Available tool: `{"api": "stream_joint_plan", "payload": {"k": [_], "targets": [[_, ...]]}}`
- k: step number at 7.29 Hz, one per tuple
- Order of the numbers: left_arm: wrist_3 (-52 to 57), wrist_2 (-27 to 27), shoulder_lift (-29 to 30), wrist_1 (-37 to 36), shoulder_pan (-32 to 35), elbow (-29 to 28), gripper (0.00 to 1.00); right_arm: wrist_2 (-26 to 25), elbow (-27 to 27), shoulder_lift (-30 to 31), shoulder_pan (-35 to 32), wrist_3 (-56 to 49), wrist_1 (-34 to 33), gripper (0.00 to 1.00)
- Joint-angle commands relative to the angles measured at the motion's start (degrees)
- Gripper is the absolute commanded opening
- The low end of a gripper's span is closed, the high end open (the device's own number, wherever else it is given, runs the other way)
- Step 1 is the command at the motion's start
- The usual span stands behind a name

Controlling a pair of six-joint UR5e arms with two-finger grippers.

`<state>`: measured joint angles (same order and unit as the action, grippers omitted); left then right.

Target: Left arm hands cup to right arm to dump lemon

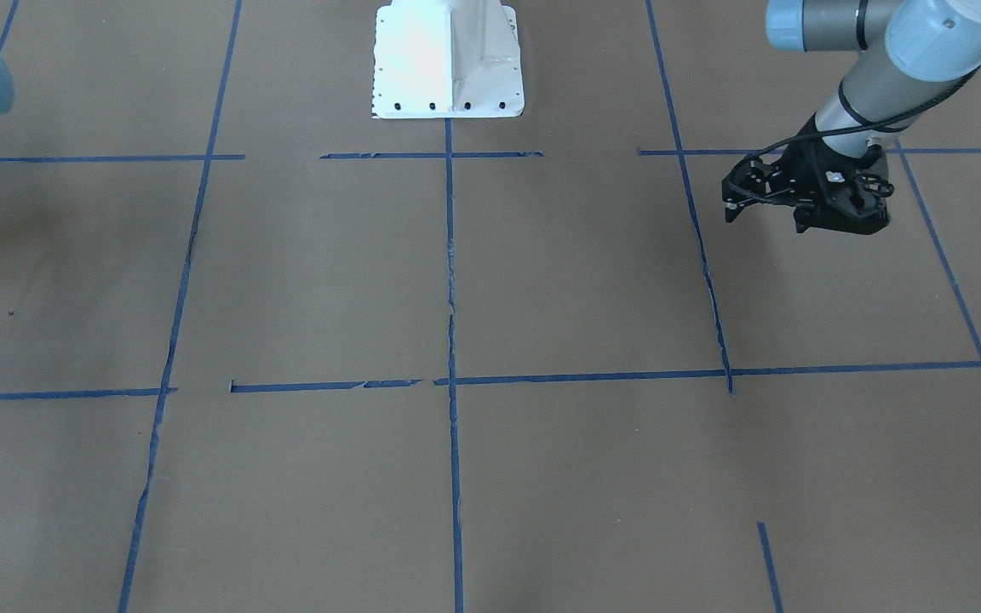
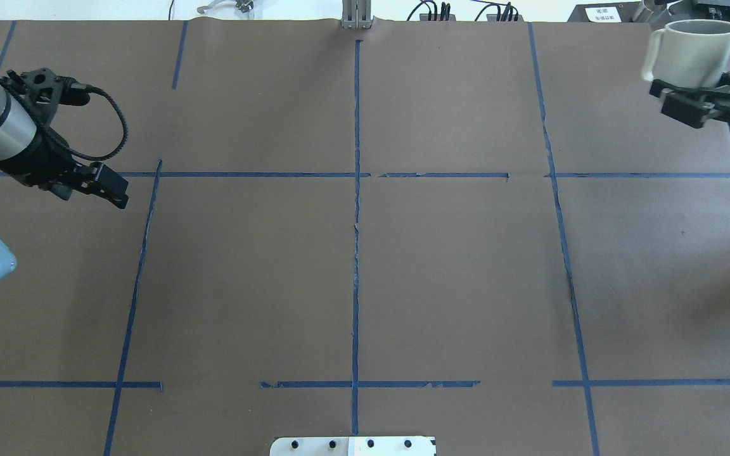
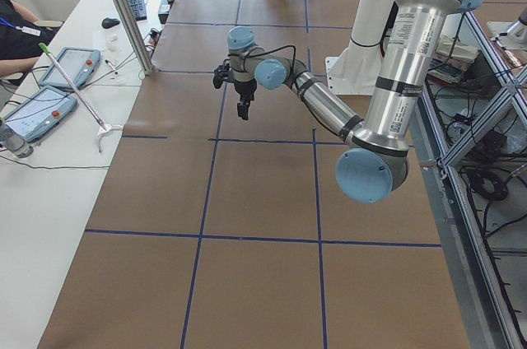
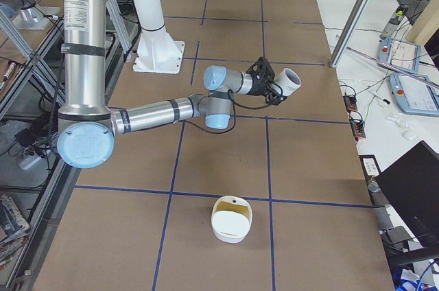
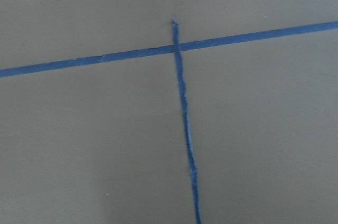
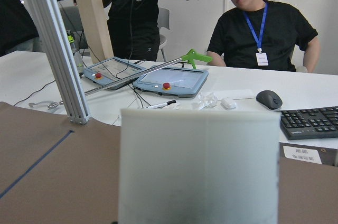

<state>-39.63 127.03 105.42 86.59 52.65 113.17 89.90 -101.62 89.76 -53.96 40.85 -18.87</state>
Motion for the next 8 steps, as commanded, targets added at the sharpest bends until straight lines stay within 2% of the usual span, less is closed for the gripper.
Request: {"api": "stream_joint_plan", "payload": {"k": [1, 2, 3, 4, 5, 6, 7, 8], "targets": [[-1.3, 0.2, 7.3, -0.2, -1.1, -4.6, 1.0, -12.6, 0.5, -10.0, 14.4, -8.3, -9.4, 0.24], [-1.3, 0.2, 10.8, -3.0, -1.2, -6.4, 1.0, -17.3, 1.6, -16.7, 19.1, -11.5, -13.6, 0.22], [-1.3, 0.8, 13.6, -7.3, -1.2, -7.1, 1.0, -18.4, 1.8, -17.7, 22.5, -12.1, -17.5, 0.22], [-1.5, 2.2, 15.5, -8.9, -1.1, -8.5, 1.0, -19.7, 2.4, -19.4, 24.8, -17.9, -19.3, 0.22], [-5.6, 4.2, 17.9, -8.7, -0.9, -10.7, 1.0, -22.1, 6.3, -23.5, 27.9, -19.9, -19.0, 0.23], [-13.3, 5.8, 21.6, -8.5, -0.9, -12.1, 1.0, -34.1, 11.7, -28.4, 33.3, -18.0, -18.6, 0.25], [-17.7, 5.9, 23.8, -8.5, -1.0, -12.4, 1.0, -40.6, 16.5, -31.5, 35.5, -13.7, -18.5, 0.28], [-19.7, 7.9, 25.9, -8.3, -1.0, -13.9, 0.99, -40.9, 17.4, -32.9, 35.9, -12.0, -18.5, 0.29]]}}
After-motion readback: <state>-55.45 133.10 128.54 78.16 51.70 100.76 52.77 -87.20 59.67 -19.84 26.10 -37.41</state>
